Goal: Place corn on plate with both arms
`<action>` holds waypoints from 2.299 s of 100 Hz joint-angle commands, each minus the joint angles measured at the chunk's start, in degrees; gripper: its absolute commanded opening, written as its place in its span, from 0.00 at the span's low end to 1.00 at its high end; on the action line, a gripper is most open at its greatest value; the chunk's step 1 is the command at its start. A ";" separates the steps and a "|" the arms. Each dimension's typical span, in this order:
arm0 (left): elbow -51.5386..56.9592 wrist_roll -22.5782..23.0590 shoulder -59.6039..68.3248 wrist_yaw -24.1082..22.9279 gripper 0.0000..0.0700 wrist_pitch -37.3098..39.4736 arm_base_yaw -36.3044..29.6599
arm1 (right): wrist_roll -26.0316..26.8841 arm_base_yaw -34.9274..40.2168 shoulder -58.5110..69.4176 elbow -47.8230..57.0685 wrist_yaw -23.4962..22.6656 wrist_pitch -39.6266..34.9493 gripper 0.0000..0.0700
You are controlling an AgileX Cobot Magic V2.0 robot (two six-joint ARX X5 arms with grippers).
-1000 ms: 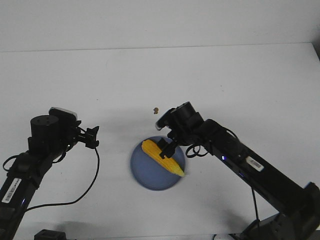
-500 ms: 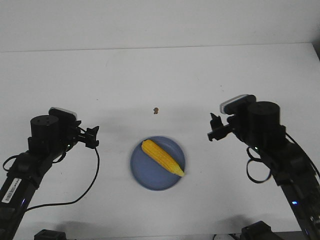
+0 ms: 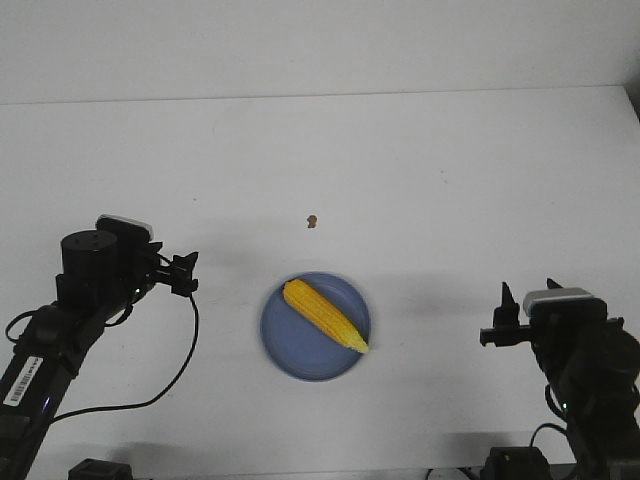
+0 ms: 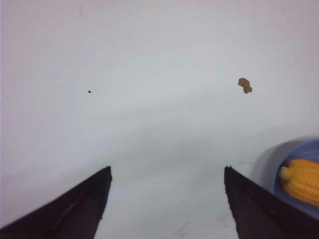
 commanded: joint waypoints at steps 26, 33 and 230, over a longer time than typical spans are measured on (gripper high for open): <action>-8.85 -3.58 -7.65 0.04 0.66 6.27 -0.09 | 2.05 -0.28 -14.25 -8.79 -1.99 1.68 0.64; -12.02 -4.57 -10.86 0.04 0.66 8.07 -0.09 | 2.14 -0.28 -15.96 -9.90 -2.43 1.64 0.64; -21.84 -6.51 -27.19 -4.66 0.01 10.21 -0.13 | 2.27 -0.28 -19.87 -12.79 -2.69 3.74 0.02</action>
